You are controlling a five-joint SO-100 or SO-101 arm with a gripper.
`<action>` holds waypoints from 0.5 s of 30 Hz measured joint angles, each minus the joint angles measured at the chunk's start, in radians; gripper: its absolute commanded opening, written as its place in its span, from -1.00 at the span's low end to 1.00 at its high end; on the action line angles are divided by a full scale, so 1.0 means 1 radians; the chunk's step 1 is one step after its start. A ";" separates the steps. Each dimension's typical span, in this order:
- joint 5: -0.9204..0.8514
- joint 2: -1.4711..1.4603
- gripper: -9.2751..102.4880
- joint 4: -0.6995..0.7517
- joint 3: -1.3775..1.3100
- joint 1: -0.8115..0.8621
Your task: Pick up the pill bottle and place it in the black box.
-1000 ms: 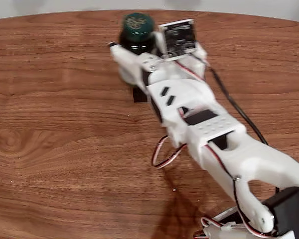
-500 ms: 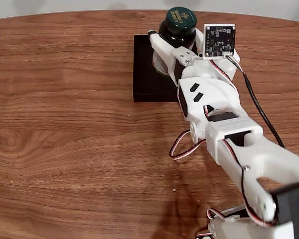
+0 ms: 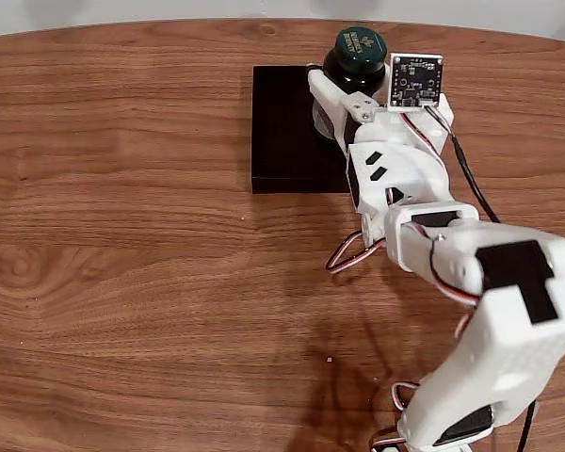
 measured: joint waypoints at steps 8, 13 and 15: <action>0.054 -0.178 -0.65 -0.048 -0.123 -0.003; 0.107 -0.241 -0.64 -0.064 -0.161 -0.025; 0.121 -0.259 -0.64 -0.072 -0.172 -0.034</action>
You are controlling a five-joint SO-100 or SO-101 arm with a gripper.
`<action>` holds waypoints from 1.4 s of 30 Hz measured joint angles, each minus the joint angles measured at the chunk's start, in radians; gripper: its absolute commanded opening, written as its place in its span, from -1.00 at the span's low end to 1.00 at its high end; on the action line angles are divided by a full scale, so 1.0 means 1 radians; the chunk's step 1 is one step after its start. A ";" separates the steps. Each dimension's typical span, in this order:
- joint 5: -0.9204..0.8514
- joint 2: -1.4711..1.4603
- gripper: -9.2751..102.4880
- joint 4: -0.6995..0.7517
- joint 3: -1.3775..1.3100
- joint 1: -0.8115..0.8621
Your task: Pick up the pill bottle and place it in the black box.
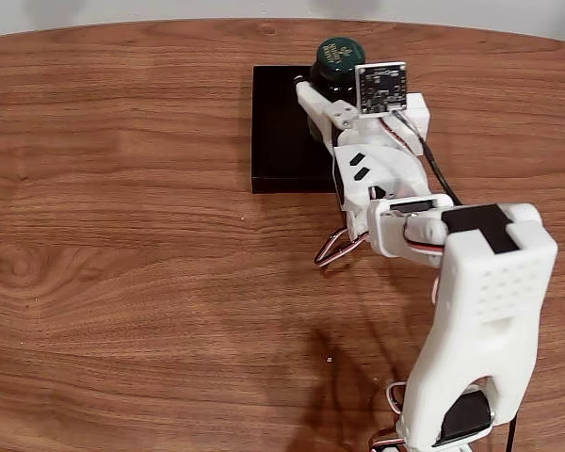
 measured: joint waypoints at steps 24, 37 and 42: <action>0.052 -0.152 -0.37 -0.034 -0.143 -0.026; 0.029 -0.158 -0.11 -0.032 -0.129 -0.026; 0.018 -0.152 -0.04 -0.020 -0.058 -0.025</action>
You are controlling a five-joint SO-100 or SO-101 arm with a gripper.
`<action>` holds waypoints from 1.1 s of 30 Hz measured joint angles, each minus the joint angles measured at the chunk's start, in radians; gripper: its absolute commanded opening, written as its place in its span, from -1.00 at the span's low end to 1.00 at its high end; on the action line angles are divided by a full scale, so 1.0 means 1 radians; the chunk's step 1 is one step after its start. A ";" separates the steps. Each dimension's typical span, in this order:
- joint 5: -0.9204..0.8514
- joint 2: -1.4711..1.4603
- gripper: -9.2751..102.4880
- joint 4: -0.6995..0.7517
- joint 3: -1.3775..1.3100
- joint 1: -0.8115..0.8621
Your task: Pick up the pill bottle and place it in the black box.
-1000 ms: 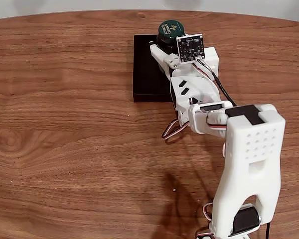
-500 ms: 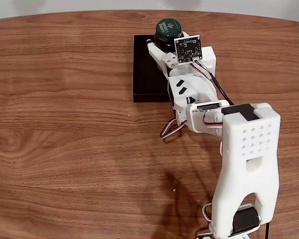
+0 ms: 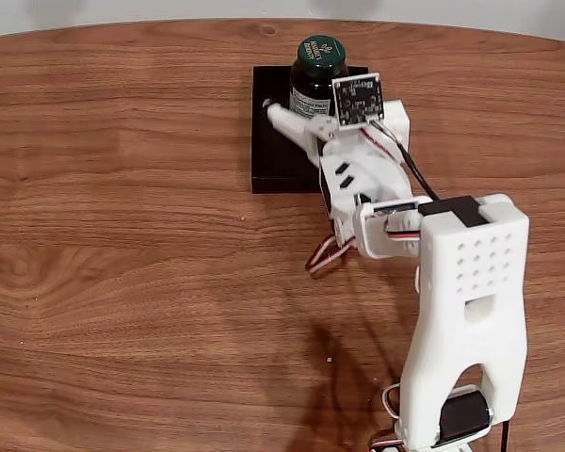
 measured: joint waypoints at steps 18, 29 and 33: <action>0.038 0.666 0.00 0.081 0.535 0.037; 0.025 1.121 -0.09 0.295 0.908 0.103; -0.002 1.224 -0.13 0.394 0.965 0.114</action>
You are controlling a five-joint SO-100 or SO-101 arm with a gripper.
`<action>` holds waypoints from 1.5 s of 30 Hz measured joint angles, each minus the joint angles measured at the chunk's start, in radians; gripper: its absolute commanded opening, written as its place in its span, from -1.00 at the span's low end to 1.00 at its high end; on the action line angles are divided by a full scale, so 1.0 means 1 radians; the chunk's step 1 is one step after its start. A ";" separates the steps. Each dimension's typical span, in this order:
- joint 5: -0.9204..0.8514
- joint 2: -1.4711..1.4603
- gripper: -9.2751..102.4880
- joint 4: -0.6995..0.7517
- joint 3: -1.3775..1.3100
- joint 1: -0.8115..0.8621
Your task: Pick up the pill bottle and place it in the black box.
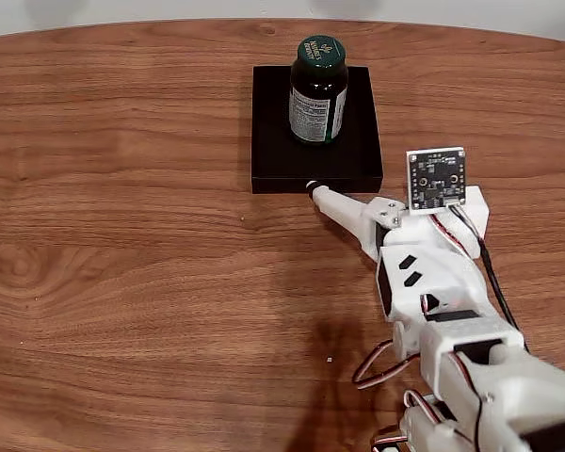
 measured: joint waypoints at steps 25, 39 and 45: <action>-0.166 0.775 -0.83 1.470 0.031 0.074; -0.209 1.129 -0.83 1.948 0.029 0.029; -0.233 1.150 -0.75 1.957 0.029 0.034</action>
